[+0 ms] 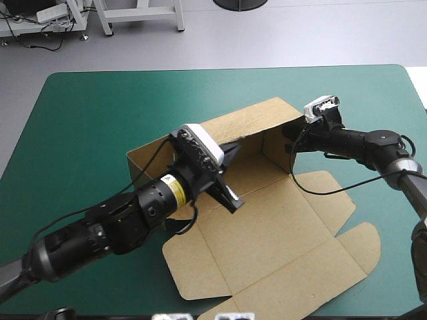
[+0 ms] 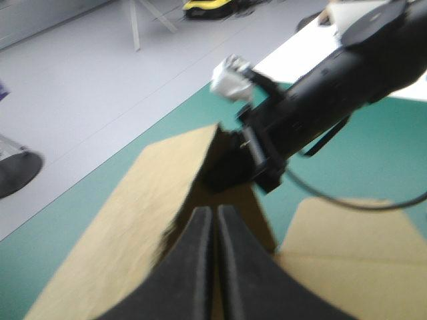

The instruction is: Fold the box

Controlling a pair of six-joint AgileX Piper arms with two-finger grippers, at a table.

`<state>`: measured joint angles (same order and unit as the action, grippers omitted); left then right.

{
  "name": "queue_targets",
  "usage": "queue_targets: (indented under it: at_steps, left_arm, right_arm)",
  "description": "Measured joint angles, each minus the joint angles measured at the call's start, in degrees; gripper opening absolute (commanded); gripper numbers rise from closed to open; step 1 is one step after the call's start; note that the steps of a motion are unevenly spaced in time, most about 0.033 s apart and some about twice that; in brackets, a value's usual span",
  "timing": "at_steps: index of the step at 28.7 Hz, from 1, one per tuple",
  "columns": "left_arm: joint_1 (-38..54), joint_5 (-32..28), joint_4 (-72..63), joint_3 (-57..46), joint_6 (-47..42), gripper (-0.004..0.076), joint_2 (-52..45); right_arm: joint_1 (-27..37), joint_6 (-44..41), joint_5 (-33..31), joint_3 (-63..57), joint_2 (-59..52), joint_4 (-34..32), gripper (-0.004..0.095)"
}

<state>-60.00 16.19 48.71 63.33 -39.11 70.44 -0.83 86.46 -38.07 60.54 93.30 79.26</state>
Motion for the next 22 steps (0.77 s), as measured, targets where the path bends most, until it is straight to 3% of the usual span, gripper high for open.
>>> queue_targets:
  at_steps: [7,8,11,15,22]
  left_arm:
    - [-0.4,33.6,-17.2,4.3,31.7,0.0000,-4.6]
    - [-0.4,38.5,-16.4,5.6,34.2,0.0001,-4.6]
    - [-0.3,46.0,-10.7,7.8,36.2,0.0009,-4.6]
    - [5.4,48.3,-6.1,11.0,37.5,0.0018,-4.7]
    - [31.5,41.0,-14.3,12.6,45.9,0.0018,-4.6]
  right_arm:
    - [0.0,-1.8,0.2,0.0,0.0,-0.1,-0.0019]
    - [0.0,-2.4,0.2,0.1,0.0,-0.1,-0.0019]
    - [0.0,-3.8,0.4,0.1,0.0,-0.3,-0.0017]
    - [0.0,-7.1,0.5,0.1,-0.2,-2.5,-0.0010]
    - [0.0,-16.9,-0.1,0.2,-3.7,-12.5,-0.0004]
